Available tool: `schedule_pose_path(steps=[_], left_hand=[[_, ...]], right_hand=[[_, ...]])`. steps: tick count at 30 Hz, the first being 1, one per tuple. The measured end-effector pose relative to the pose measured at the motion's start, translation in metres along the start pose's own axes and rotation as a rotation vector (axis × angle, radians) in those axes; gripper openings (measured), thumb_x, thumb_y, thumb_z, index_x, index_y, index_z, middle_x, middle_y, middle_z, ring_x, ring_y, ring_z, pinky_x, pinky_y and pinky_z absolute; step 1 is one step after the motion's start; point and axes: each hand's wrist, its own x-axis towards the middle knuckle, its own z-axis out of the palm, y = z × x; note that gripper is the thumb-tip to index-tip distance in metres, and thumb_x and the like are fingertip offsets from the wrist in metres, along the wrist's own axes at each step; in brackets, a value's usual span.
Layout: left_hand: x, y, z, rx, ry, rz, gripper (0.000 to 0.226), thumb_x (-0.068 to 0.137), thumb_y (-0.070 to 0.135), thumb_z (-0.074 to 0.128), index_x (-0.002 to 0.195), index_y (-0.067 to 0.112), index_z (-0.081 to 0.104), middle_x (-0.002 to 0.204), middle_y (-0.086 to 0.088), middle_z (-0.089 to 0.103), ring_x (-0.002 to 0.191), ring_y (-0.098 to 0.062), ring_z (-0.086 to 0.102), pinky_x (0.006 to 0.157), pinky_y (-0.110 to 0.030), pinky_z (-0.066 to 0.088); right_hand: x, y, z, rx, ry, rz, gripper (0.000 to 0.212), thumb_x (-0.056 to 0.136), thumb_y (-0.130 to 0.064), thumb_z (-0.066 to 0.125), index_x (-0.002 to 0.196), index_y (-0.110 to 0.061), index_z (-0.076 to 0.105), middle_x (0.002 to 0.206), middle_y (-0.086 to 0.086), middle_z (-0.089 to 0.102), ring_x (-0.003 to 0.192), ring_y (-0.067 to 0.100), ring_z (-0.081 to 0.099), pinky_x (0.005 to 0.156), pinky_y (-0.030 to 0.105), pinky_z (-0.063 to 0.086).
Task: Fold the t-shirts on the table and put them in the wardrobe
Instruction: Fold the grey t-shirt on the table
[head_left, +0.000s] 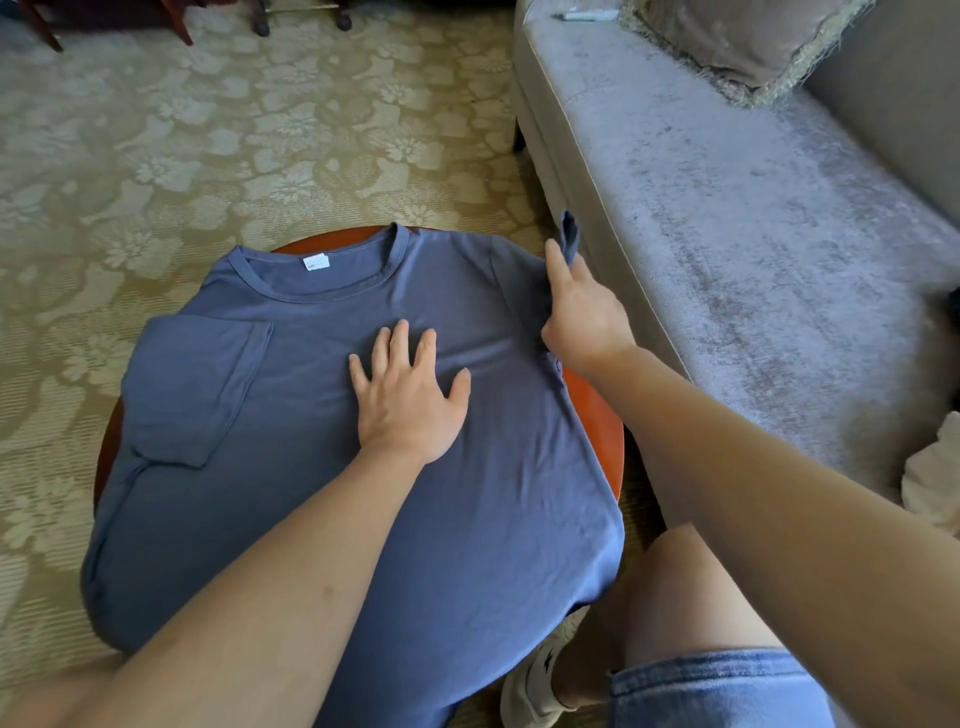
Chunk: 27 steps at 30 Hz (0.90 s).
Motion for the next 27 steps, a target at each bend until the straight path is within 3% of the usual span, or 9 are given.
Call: schedule_pose_path(steps=[3, 6, 9, 13, 15, 17, 19, 23, 27], left_hand=[[-0.001, 0.001, 0.000, -0.066, 0.040, -0.023, 0.070, 0.097, 0.048, 0.036, 0.155, 0.017, 0.012, 0.163, -0.003, 0.010, 0.150, -0.020, 0.004, 0.120, -0.051, 0.003], [-0.004, 0.000, -0.002, -0.165, 0.107, -0.048, 0.074, 0.096, 0.031, 0.041, 0.155, 0.009, 0.002, 0.163, -0.005, 0.009, 0.150, -0.019, 0.007, 0.121, -0.047, 0.005], [-0.003, -0.002, -0.004, -0.312, 0.143, -0.081, 0.074, 0.095, 0.023, 0.042, 0.155, 0.008, 0.001, 0.163, -0.007, 0.010, 0.149, -0.019, 0.009, 0.122, -0.043, 0.006], [-0.004, -0.003, -0.005, -0.365, 0.172, -0.089, 0.073, 0.093, 0.020, 0.043, 0.155, 0.006, 0.006, 0.162, -0.009, 0.012, 0.148, -0.023, 0.013, 0.121, -0.043, 0.007], [-0.003, -0.003, -0.004, -0.354, 0.175, -0.084, 0.070, 0.094, 0.021, 0.041, 0.154, 0.007, 0.008, 0.162, -0.008, 0.013, 0.148, -0.023, 0.014, 0.121, -0.044, 0.008], [-0.002, -0.003, -0.003, -0.346, 0.176, -0.083, 0.067, 0.096, 0.022, 0.041, 0.154, 0.007, 0.011, 0.161, -0.008, 0.015, 0.148, -0.023, 0.014, 0.121, -0.044, 0.009], [-0.001, -0.004, -0.003, -0.357, 0.165, -0.075, 0.065, 0.098, 0.025, 0.041, 0.154, 0.008, 0.013, 0.161, -0.008, 0.016, 0.148, -0.023, 0.015, 0.121, -0.043, 0.009], [-0.004, -0.011, -0.008, -0.445, 0.132, -0.007, 0.064, 0.100, 0.029, 0.043, 0.154, 0.010, 0.015, 0.162, -0.009, 0.015, 0.149, -0.023, 0.012, 0.121, -0.041, 0.011], [-0.006, -0.051, -0.025, -0.234, 0.182, -0.032, 0.058, 0.101, 0.036, 0.041, 0.152, 0.015, 0.026, 0.161, -0.007, 0.017, 0.148, -0.026, 0.014, 0.119, -0.053, 0.009]], right_hand=[[0.005, -0.029, -0.002, -0.112, -0.048, -0.053, 0.073, 0.085, -0.004, 0.052, 0.150, -0.010, 0.021, 0.149, 0.017, 0.032, 0.098, 0.042, 0.059, 0.063, 0.036, 0.034], [0.006, -0.058, 0.005, -0.134, -0.164, -0.137, 0.082, 0.091, -0.013, 0.054, 0.156, -0.016, 0.004, 0.162, 0.010, 0.011, 0.114, 0.037, 0.056, 0.066, 0.034, 0.039], [-0.006, -0.075, 0.016, 0.099, -0.307, -0.253, 0.076, 0.097, -0.034, 0.055, 0.157, -0.026, 0.009, 0.162, 0.004, 0.015, 0.134, 0.030, 0.043, 0.098, 0.039, 0.044], [-0.022, -0.063, 0.025, 0.247, 0.032, -0.150, 0.049, 0.101, -0.029, 0.046, 0.147, -0.015, 0.040, 0.142, 0.009, 0.050, 0.126, 0.029, 0.049, 0.099, 0.041, 0.042], [-0.025, -0.051, 0.034, 0.113, 0.033, -0.073, 0.051, 0.102, -0.031, 0.042, 0.148, -0.010, 0.037, 0.151, 0.014, 0.036, 0.135, 0.033, 0.036, 0.107, 0.042, 0.035], [-0.032, -0.039, 0.048, -0.011, -0.137, -0.005, 0.060, 0.102, -0.045, 0.035, 0.154, -0.017, 0.023, 0.162, 0.009, 0.012, 0.147, 0.030, 0.014, 0.117, 0.048, 0.018], [-0.040, -0.030, 0.061, -0.075, -0.202, 0.039, 0.064, 0.100, -0.056, 0.024, 0.155, -0.024, 0.015, 0.164, 0.003, 0.001, 0.150, 0.023, -0.001, 0.120, 0.051, 0.004], [-0.043, -0.025, 0.065, -0.128, -0.153, 0.040, 0.067, 0.098, -0.062, 0.017, 0.155, -0.028, 0.014, 0.164, 0.001, 0.001, 0.151, 0.020, -0.005, 0.121, 0.051, 0.000], [-0.038, -0.023, 0.063, -0.147, -0.139, 0.052, 0.070, 0.097, -0.063, 0.017, 0.155, -0.024, 0.016, 0.164, 0.001, 0.004, 0.151, 0.021, -0.002, 0.120, 0.053, 0.002]])
